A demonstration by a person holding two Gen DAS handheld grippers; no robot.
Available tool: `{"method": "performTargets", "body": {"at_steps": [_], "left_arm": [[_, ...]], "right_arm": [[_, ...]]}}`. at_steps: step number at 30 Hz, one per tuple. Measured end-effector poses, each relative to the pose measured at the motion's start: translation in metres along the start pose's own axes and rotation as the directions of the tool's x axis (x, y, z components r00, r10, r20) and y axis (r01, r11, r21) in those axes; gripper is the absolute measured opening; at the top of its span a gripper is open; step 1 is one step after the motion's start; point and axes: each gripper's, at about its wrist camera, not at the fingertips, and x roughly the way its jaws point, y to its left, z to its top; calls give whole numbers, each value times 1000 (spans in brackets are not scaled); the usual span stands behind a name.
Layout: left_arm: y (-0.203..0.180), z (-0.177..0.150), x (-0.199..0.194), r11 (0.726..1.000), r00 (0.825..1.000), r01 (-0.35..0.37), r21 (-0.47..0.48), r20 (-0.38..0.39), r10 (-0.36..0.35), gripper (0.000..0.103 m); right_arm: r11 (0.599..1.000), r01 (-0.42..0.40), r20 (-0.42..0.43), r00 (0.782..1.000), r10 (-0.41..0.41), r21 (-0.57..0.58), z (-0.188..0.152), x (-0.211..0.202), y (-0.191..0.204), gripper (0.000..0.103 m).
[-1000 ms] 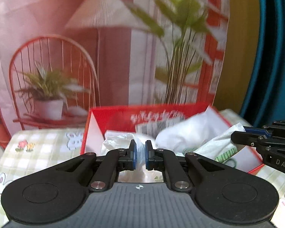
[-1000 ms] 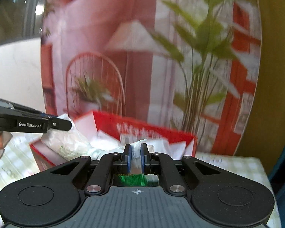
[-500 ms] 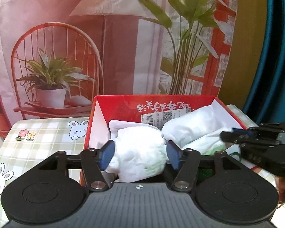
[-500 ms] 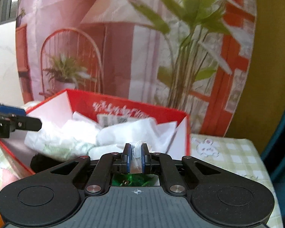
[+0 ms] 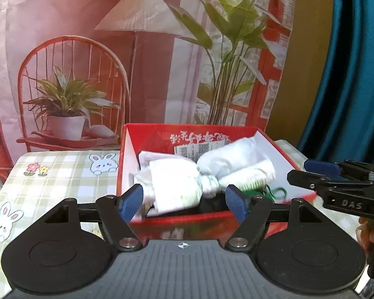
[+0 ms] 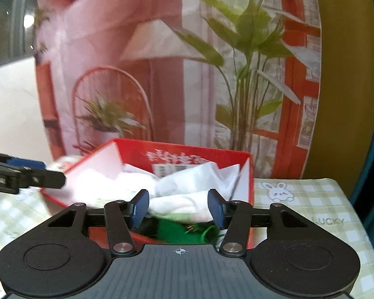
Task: Organize soft objects
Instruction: 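Withdraw the right tool and reach toward the orange floral pouch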
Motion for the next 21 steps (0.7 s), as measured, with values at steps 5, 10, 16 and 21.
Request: {"method": "performTargets", "body": {"at_steps": [5, 10, 16, 21], "left_arm": [[3, -26, -27, 1000, 1000, 5, -3, -12, -5, 75], [8, -59, -31, 999, 997, -17, -33, -74, 15, 75], [13, -93, -17, 992, 992, -57, -117, -121, 42, 74], [14, -116, -6, 988, 984, -56, -146, -176, 30, 74]], "right_arm": [[998, -48, 26, 999, 47, 31, -20, -35, 10, 48], [995, -92, 6, 996, 92, 41, -44, -54, 21, 48], [990, -133, -86, 987, 136, 34, -78, -59, 34, 47], [986, -163, -200, 965, 168, 41, -108, -52, 41, 47]]}}
